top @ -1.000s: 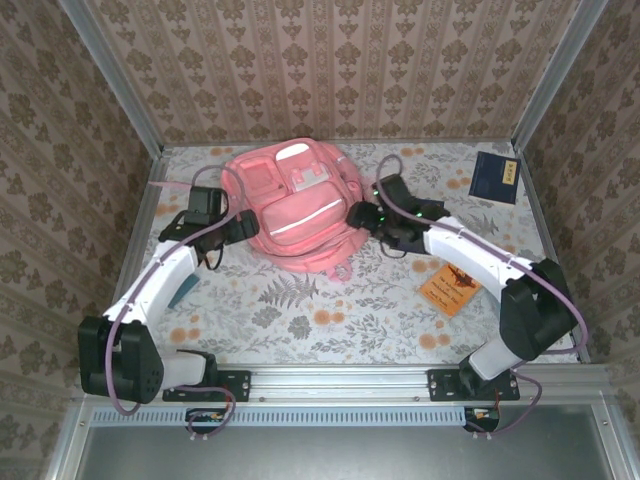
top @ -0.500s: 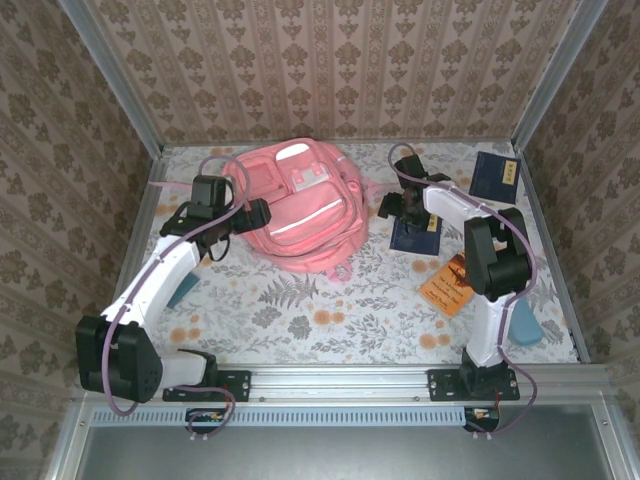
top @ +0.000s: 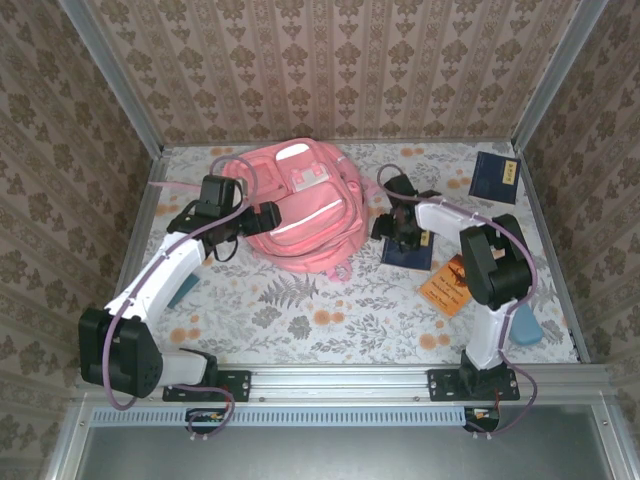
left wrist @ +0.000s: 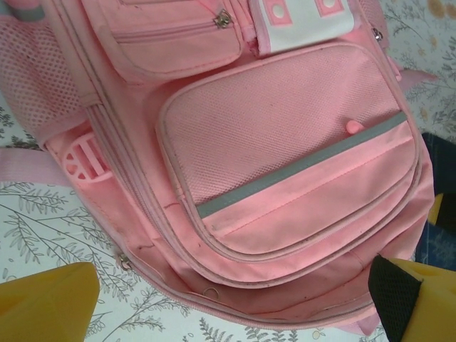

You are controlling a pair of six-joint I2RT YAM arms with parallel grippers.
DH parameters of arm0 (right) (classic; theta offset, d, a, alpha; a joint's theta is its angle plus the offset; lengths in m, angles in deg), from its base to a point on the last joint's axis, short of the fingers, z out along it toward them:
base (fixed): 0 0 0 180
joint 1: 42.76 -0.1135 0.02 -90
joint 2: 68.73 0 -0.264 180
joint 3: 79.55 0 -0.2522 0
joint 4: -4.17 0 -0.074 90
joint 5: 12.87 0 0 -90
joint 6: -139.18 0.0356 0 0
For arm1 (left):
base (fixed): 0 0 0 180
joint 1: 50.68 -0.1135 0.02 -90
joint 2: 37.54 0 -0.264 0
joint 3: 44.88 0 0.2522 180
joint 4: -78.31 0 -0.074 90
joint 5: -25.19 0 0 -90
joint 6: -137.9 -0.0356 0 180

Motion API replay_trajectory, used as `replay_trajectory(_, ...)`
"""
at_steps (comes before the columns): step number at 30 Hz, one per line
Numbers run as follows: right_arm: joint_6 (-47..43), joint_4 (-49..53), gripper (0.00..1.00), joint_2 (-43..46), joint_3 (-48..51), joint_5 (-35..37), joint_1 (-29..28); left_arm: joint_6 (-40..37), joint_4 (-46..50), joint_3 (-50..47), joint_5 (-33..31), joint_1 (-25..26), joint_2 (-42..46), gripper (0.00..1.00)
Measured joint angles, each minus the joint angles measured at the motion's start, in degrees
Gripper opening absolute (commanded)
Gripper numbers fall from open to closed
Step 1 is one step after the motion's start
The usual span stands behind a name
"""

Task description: Pack books, pencil case, and school supplies into a backpack

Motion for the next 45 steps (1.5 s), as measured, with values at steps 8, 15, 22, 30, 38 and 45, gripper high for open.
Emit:
replay_trajectory(8,6.43,-0.81,0.75,10.03,11.06,-6.36,-8.52,1.53,-0.04,1.75,1.95,3.10,-2.73,1.00)
replay_trajectory(15,5.01,3.15,0.73,17.90,10.38,-4.74,-3.06,4.87,-1.99,4.13,2.75,11.80,-3.76,0.97)
replay_trajectory(22,0.20,3.69,0.62,17.90,12.66,-3.98,5.29,9.70,-3.72,6.12,2.73,21.38,-8.44,0.90)
replay_trajectory(30,-5.11,4.17,0.50,15.63,14.19,-5.46,7.56,12.44,-5.07,11.28,1.16,30.29,-19.65,0.72)
replay_trajectory(38,-6.38,3.26,0.47,12.37,15.63,-7.56,8.31,14.49,-4.87,18.23,1.01,33.46,-32.98,0.58)
replay_trajectory(45,-6.34,2.01,0.42,12.39,17.35,-9.11,8.52,14.80,-2.36,20.48,0.98,34.99,-37.27,0.51)
